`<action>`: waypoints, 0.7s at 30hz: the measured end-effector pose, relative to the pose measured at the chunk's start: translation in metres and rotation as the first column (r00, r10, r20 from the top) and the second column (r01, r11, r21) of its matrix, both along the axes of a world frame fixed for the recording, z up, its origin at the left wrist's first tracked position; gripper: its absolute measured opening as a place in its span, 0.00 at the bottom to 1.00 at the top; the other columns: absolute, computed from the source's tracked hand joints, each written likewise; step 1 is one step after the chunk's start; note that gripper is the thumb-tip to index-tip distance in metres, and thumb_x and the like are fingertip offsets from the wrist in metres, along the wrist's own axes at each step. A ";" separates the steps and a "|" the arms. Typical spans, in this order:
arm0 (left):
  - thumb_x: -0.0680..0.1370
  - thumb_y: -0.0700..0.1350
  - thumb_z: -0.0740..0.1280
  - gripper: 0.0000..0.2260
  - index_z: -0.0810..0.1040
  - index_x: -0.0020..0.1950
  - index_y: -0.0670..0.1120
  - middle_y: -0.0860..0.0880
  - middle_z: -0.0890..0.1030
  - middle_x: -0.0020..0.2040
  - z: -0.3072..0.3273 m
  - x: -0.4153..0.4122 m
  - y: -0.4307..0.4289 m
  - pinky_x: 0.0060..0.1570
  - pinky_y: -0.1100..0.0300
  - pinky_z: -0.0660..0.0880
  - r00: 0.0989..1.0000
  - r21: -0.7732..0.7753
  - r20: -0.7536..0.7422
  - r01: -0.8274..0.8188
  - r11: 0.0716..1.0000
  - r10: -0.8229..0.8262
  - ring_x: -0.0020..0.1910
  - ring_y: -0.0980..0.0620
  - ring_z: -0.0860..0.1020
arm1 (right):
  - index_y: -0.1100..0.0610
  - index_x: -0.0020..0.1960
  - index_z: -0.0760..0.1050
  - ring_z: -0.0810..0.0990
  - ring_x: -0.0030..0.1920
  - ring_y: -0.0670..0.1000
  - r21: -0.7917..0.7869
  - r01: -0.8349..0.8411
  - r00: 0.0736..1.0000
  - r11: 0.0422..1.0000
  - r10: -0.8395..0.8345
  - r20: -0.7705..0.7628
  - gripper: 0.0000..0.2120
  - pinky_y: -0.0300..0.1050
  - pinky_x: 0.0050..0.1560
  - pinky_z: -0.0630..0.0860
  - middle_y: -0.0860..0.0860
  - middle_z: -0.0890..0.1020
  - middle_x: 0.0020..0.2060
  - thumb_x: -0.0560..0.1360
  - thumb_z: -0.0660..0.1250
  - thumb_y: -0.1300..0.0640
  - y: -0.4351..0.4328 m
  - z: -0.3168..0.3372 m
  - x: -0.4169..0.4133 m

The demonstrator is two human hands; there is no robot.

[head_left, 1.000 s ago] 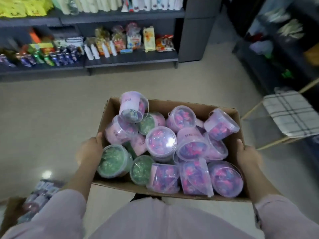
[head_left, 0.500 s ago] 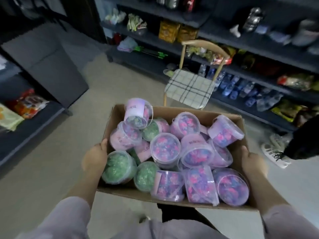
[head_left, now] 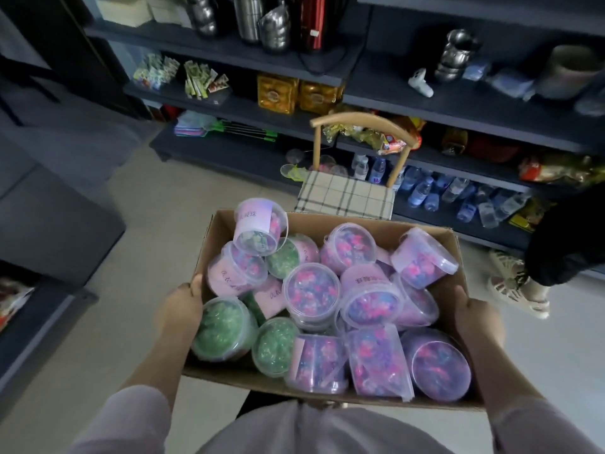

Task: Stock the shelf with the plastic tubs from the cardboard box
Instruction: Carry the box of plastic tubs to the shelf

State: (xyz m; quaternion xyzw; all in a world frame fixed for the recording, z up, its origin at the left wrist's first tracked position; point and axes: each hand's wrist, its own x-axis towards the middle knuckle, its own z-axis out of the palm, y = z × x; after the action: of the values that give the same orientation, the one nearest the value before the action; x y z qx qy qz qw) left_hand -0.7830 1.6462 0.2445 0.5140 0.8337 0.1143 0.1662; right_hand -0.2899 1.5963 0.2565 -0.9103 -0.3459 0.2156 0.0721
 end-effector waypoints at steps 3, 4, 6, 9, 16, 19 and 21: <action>0.82 0.55 0.50 0.27 0.77 0.44 0.35 0.33 0.80 0.46 -0.006 -0.005 0.075 0.47 0.48 0.70 0.999 -0.011 -0.017 0.043 0.999 -0.043 0.47 0.35 0.77 | 0.65 0.52 0.80 0.78 0.47 0.63 -0.003 0.048 0.999 0.999 -0.048 0.005 0.30 0.49 0.42 0.69 0.65 0.81 0.46 0.81 0.49 0.42 0.047 -0.008 -0.010; 0.82 0.55 0.50 0.27 0.78 0.44 0.35 0.32 0.80 0.46 -0.007 -0.007 0.102 0.48 0.48 0.70 0.998 -0.017 -0.013 0.069 0.998 -0.069 0.48 0.34 0.77 | 0.65 0.52 0.80 0.78 0.47 0.64 -0.008 0.065 0.998 0.998 -0.065 0.015 0.30 0.49 0.42 0.69 0.66 0.81 0.46 0.81 0.49 0.42 0.060 -0.012 -0.013; 0.83 0.53 0.51 0.26 0.78 0.45 0.33 0.31 0.80 0.46 -0.010 -0.010 0.154 0.50 0.46 0.71 0.992 -0.015 -0.008 0.127 0.992 -0.127 0.48 0.33 0.77 | 0.66 0.53 0.79 0.79 0.49 0.64 -0.025 0.110 0.994 0.994 -0.110 0.026 0.30 0.50 0.43 0.68 0.66 0.81 0.47 0.81 0.49 0.42 0.085 -0.017 -0.019; 0.83 0.52 0.52 0.25 0.78 0.45 0.33 0.30 0.80 0.46 -0.010 -0.007 0.222 0.49 0.47 0.71 0.983 -0.006 -0.021 0.184 0.983 -0.184 0.48 0.32 0.77 | 0.67 0.54 0.79 0.78 0.50 0.66 -0.027 0.163 0.986 0.986 -0.162 0.032 0.31 0.51 0.45 0.69 0.67 0.80 0.48 0.82 0.49 0.42 0.129 -0.017 -0.022; 0.83 0.51 0.52 0.24 0.78 0.50 0.32 0.30 0.79 0.50 -0.009 0.029 0.353 0.51 0.47 0.69 0.970 -0.061 0.003 0.244 0.968 -0.245 0.51 0.32 0.76 | 0.68 0.52 0.78 0.78 0.49 0.67 -0.036 0.253 0.968 0.967 -0.252 0.015 0.31 0.53 0.46 0.70 0.68 0.80 0.47 0.82 0.48 0.43 0.217 -0.032 -0.007; 0.83 0.50 0.53 0.24 0.79 0.49 0.32 0.30 0.80 0.48 -0.023 0.053 0.400 0.48 0.47 0.69 0.964 -0.045 -0.018 0.264 0.963 -0.265 0.49 0.32 0.76 | 0.68 0.51 0.78 0.79 0.48 0.67 -0.042 0.285 0.958 0.958 -0.285 -0.001 0.31 0.53 0.45 0.70 0.68 0.81 0.46 0.82 0.48 0.43 0.258 -0.053 0.009; 0.83 0.51 0.51 0.25 0.78 0.49 0.33 0.32 0.80 0.48 -0.037 0.071 0.434 0.47 0.48 0.69 0.963 -0.092 -0.027 0.263 0.960 -0.267 0.49 0.33 0.76 | 0.68 0.51 0.79 0.79 0.48 0.67 -0.049 0.289 0.957 0.956 -0.290 -0.011 0.31 0.52 0.44 0.69 0.68 0.81 0.46 0.82 0.48 0.43 0.290 -0.070 0.025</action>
State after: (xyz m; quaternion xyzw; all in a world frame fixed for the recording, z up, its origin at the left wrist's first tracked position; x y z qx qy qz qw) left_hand -0.7117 2.0805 0.2079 0.6153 0.7648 0.0440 0.1859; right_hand -0.2644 1.8865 0.1865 -0.9505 -0.2033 0.2190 0.0849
